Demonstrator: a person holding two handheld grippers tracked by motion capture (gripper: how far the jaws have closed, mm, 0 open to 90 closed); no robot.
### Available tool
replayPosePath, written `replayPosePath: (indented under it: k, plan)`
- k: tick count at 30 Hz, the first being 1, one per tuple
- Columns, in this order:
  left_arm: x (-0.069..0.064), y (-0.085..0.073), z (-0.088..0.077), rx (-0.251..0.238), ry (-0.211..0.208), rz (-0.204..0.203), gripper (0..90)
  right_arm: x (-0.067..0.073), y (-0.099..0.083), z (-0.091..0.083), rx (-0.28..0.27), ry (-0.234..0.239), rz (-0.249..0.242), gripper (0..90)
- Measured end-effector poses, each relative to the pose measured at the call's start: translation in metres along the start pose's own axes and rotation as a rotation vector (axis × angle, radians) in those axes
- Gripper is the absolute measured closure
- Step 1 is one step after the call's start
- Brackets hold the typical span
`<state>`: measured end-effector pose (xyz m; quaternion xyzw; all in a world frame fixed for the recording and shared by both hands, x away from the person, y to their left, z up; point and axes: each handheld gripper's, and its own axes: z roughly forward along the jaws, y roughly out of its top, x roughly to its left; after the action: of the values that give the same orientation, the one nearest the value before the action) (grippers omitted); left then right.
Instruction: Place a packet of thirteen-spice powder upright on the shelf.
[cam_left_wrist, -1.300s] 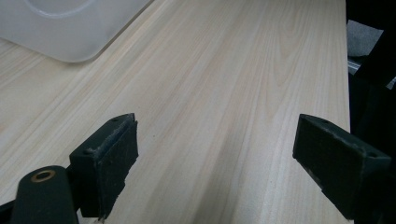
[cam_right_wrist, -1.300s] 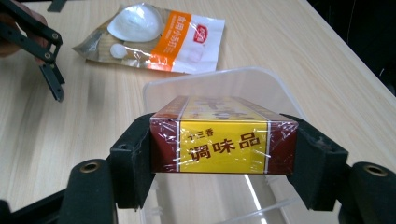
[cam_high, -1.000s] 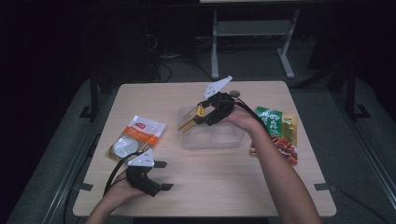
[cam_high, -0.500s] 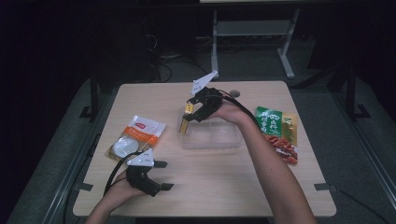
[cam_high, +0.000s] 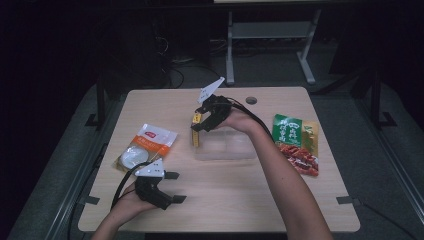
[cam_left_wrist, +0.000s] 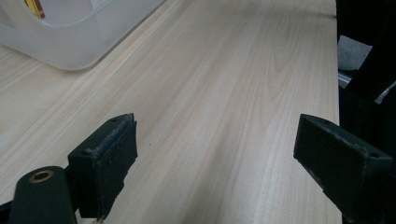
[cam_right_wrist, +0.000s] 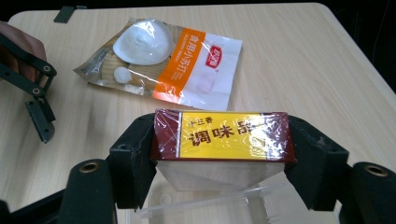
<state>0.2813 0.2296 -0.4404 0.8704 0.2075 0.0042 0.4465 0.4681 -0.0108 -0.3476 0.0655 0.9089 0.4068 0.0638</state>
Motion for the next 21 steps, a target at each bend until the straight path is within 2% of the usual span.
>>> replayPosePath:
  k: [3,8,21]
  plan:
    - [0.000,0.000,0.000,0.010,0.001,0.010,13.0,0.001,0.000,0.005,0.016,0.003,-0.003,31.1]
    - [0.000,0.000,0.000,0.005,-0.005,0.005,12.9,0.002,-0.002,0.013,0.027,0.000,-0.001,30.9]
    - [-0.001,-0.001,0.004,0.020,-0.012,0.006,13.0,0.003,-0.015,0.025,0.046,0.007,0.041,28.6]
